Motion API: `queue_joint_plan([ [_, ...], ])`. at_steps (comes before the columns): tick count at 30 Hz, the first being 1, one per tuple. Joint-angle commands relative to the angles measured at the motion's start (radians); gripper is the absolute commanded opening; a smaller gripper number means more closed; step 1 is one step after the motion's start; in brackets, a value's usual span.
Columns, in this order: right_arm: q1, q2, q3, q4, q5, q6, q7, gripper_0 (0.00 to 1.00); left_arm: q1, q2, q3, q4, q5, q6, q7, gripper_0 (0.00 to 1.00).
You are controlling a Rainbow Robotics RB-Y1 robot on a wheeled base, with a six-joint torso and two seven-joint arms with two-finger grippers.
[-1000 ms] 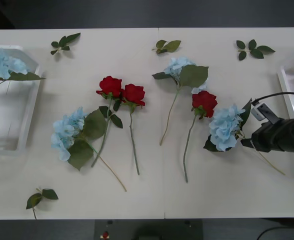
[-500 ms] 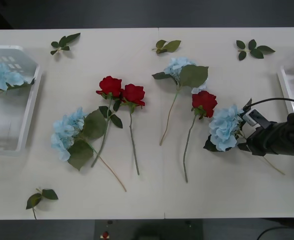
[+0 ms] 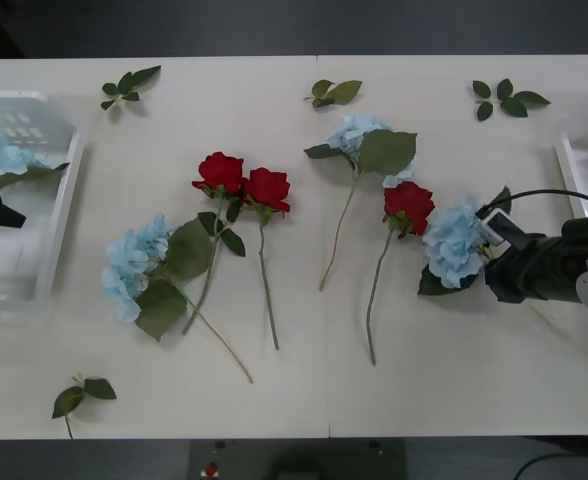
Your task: Put the red flowers into the right box and the blue flowers into the left box
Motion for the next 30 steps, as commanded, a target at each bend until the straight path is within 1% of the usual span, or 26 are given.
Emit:
queue_joint_plan([
  [1,-0.009,-0.009,-0.007,-0.003,0.007,-0.004,0.0,0.0,-0.03,0.024,0.018,-0.101,0.063,0.091,0.126,1.0],
  [6,-0.012,-0.016,-0.013,-0.004,-0.012,-0.009,-0.001,0.0,-0.03,0.005,0.02,-0.213,0.117,0.208,0.264,1.0],
  [11,-0.012,-0.045,-0.054,-0.009,-0.151,-0.012,0.008,0.0,-0.018,-0.038,0.02,-0.368,0.109,0.328,0.456,1.0],
  [14,-0.012,-0.068,-0.09,-0.023,-0.236,-0.012,0.014,0.0,0.013,-0.062,0.018,-0.48,0.097,0.361,0.576,1.0],
  [16,-0.011,-0.087,-0.116,-0.038,-0.305,-0.012,0.022,0.0,0.055,-0.08,0.017,-0.58,0.068,0.374,0.655,1.0],
  [17,-0.011,-0.09,-0.123,-0.043,-0.322,-0.01,0.023,0.0,0.065,-0.087,0.015,-0.606,0.057,0.375,0.675,1.0],
  [19,-0.011,-0.102,-0.143,-0.063,-0.385,-0.01,0.034,0.0,0.105,-0.105,0.0,-0.707,0.016,0.38,0.76,1.0],
  [21,-0.011,-0.107,-0.163,-0.081,-0.429,-0.007,0.045,0.0,0.128,-0.114,-0.025,-0.767,-0.01,0.38,0.821,1.0],
  [24,-0.011,-0.101,-0.231,-0.092,-0.512,0.059,0.057,0.0,0.162,-0.134,-0.063,-0.838,-0.047,0.377,0.916,1.0],
  [26,-0.011,-0.073,-0.312,-0.066,-0.624,0.154,0.089,0.0,0.177,-0.156,-0.092,-0.865,-0.069,0.377,0.978,1.0],
  [30,-0.012,-0.021,-0.447,-0.007,-0.716,0.316,0.203,0.0,0.186,-0.189,-0.137,-0.87,-0.089,0.374,1.059,1.0],
])
